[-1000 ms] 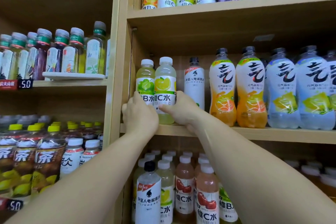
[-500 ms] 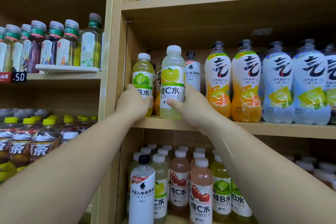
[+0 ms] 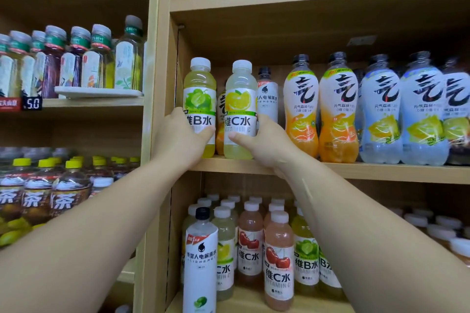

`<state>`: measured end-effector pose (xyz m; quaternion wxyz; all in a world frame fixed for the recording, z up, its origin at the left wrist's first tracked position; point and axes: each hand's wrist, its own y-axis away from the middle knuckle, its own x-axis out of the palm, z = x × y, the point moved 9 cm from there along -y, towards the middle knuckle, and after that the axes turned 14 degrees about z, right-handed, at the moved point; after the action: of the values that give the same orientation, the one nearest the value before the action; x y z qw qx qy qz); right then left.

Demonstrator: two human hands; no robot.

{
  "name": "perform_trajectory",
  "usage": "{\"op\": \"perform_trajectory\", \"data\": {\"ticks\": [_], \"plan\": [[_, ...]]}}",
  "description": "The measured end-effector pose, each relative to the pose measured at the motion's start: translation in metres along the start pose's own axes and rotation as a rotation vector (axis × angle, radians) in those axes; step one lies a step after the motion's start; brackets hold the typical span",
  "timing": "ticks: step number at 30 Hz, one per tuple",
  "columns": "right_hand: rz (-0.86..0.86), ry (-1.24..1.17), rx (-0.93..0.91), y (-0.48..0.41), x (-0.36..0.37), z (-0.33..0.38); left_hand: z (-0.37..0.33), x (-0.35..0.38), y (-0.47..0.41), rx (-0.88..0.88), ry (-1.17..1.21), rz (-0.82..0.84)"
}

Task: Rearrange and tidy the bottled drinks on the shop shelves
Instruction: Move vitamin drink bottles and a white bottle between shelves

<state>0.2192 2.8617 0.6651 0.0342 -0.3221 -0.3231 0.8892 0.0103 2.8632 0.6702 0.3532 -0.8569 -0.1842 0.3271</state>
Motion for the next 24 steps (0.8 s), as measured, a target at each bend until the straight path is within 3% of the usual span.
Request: {"op": "perform_trajectory", "data": {"ticks": [6,12,19,24], "plan": [[-0.075,0.02,-0.04,0.015,-0.006,0.008,-0.004,-0.048,0.051,0.107,0.127,-0.055],[-0.182,-0.084,-0.172,0.067,-0.022,0.033,0.009,-0.054,0.108,0.11,0.317,0.022],[-0.141,-0.084,-0.162,0.172,-0.068,0.025,0.01,0.004,0.172,0.117,0.453,0.171],[-0.143,-0.026,0.008,0.247,-0.08,-0.034,-0.004,0.086,0.212,0.142,0.491,0.313]]}}
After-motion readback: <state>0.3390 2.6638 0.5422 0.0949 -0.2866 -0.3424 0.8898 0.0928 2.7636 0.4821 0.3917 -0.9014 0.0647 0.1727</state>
